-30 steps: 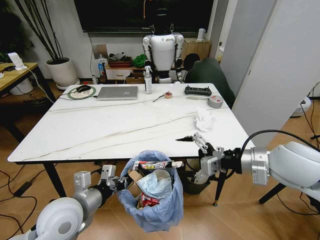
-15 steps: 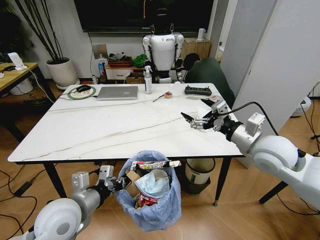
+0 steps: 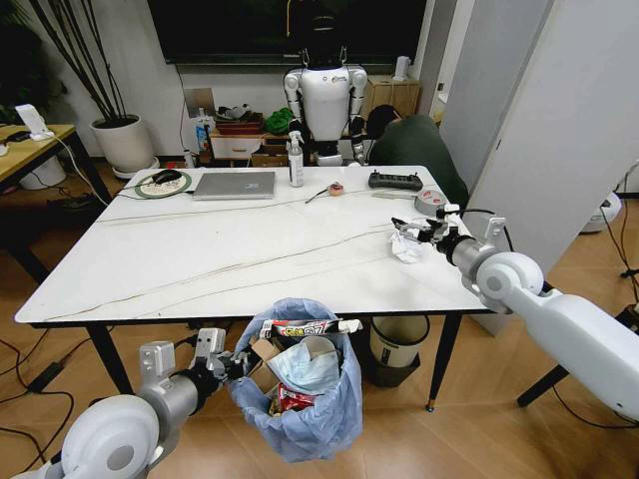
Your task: Pick up the trash bin and place the trash from the table into it.
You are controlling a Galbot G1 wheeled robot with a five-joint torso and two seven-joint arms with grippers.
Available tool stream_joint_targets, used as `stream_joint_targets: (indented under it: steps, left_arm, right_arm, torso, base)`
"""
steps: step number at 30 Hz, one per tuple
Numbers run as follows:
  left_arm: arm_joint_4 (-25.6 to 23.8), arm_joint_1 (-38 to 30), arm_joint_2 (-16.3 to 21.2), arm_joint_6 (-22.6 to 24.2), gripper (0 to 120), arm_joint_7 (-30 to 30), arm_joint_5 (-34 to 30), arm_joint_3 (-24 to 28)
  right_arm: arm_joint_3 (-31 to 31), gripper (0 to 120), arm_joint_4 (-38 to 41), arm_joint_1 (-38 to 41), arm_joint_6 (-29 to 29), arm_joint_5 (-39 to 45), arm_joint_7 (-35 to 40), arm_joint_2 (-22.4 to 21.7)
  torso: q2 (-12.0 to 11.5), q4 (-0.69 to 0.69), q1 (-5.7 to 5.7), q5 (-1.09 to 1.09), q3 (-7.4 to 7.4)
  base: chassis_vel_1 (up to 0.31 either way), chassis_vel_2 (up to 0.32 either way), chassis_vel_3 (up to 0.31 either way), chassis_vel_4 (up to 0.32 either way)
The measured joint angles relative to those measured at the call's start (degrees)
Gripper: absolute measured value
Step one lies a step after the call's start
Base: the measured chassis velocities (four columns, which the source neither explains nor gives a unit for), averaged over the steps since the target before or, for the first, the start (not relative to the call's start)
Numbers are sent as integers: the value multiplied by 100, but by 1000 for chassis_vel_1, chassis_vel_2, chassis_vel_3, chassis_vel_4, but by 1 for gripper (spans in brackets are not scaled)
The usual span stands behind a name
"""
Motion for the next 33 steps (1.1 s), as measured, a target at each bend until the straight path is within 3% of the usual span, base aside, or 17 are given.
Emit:
stream_joint_targets:
  steps: [12,33]
  left_arm:
    - [-5,-5,-3,0,0,-3,-45,-5]
    - [13,-60,-27,-8,0,-2,-73,9]
  right_arm:
    - [-56,100,-1126,220,-23,-300,-638,490]
    - [-140,100,-2271,403,130,-826,-1084,759]
  torso:
    - [0,0,0,0,-1]
    - [1,0,0,-1,-1]
  base:
    - [0,0,0,0]
    - [0,0,0,0]
